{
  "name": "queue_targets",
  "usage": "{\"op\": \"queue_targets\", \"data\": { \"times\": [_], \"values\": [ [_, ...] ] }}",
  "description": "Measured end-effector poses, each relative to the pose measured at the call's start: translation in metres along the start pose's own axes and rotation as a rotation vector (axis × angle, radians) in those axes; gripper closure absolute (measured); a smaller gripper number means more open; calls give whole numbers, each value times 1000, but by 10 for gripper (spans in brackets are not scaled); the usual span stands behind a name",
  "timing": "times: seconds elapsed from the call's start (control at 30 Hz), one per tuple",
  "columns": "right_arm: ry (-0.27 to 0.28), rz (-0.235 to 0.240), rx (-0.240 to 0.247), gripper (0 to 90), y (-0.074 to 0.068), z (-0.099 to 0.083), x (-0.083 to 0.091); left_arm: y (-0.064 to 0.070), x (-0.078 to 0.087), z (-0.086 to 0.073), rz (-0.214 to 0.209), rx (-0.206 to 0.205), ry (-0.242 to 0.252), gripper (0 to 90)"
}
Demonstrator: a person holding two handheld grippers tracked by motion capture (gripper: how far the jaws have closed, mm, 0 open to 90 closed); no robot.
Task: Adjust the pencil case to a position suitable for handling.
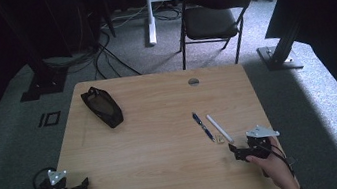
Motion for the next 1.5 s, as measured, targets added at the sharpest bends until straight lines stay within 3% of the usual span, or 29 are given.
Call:
{"op": "queue_targets", "data": {
  "times": [0.27,0.63,0.83,0.97,1.07,1.1,1.5],
  "values": [
    [18,28,4,131,-11,15,-14,0,0,0,0,0,0,2],
    [31,85,8,130,-36,29,-33,0,0,0,0,0,0,2],
    [65,114,3,131,-52,40,-43,0,0,0,0,0,0,3],
    [55,124,36,131,-60,42,-50,0,0,0,0,0,0,2],
    [52,129,39,131,-62,43,-51,0,0,0,0,0,0,3],
    [50,143,44,131,-69,43,-55,0,0,0,0,0,0,2],
    [63,199,46,131,-98,50,-73,0,0,0,0,0,0,2]
  ]
}}
Point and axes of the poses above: each handheld gripper's, and its own axes: x roughly backward along the jaws, z roughly out of its top, y roughly to its right, the point moved 7 cm from there along -x, roughly forward along the jaws, and after that the axes turned 15 degrees about y, right-handed, at the moved point
